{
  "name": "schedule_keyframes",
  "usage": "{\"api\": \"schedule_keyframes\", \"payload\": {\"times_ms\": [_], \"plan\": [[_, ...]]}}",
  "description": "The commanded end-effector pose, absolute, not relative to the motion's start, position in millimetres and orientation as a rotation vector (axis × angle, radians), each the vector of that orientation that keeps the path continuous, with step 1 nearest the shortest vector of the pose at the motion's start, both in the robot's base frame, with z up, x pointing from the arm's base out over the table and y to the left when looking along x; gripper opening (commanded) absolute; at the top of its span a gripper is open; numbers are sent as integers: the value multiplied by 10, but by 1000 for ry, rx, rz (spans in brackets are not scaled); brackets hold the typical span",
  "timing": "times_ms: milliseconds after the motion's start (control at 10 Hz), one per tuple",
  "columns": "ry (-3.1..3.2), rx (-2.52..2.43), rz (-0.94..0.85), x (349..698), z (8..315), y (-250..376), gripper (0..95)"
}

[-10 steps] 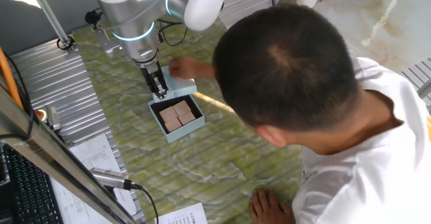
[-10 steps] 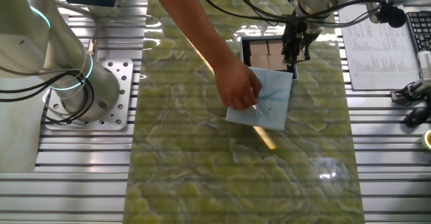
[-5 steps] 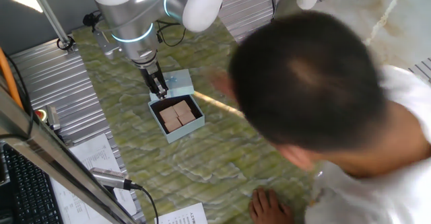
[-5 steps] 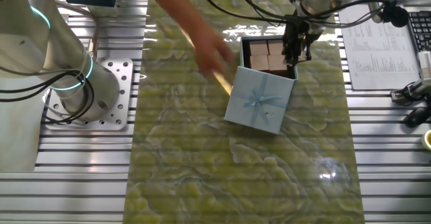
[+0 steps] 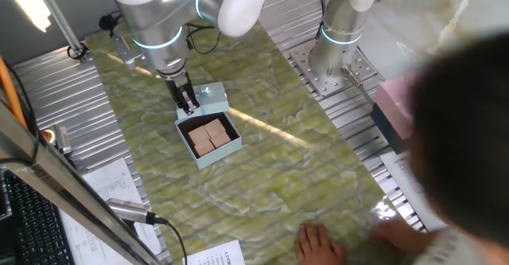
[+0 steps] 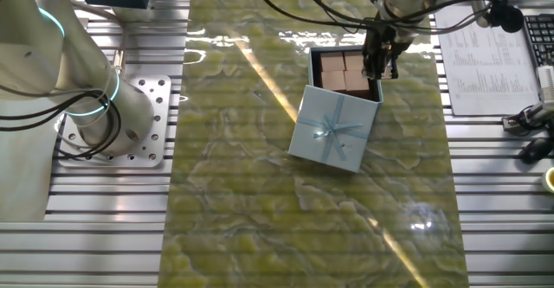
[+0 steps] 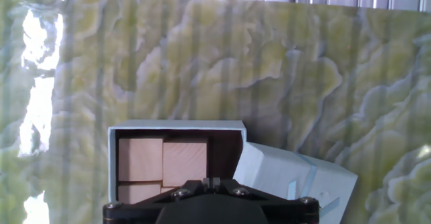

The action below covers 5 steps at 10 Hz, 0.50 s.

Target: Open a box

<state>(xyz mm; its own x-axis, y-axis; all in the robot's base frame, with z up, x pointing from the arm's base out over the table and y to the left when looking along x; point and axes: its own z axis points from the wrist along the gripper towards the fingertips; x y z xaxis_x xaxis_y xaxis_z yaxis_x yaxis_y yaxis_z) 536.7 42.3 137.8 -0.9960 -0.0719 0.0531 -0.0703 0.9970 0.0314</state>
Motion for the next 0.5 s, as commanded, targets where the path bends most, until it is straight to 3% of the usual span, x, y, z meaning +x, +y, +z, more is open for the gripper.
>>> {"api": "schedule_keyframes", "payload": {"times_ms": [100,500], "plan": [[-3081,107,-43,5356,1409,424,0],[-3061,95,-34,5350,1430,429,0]]}}
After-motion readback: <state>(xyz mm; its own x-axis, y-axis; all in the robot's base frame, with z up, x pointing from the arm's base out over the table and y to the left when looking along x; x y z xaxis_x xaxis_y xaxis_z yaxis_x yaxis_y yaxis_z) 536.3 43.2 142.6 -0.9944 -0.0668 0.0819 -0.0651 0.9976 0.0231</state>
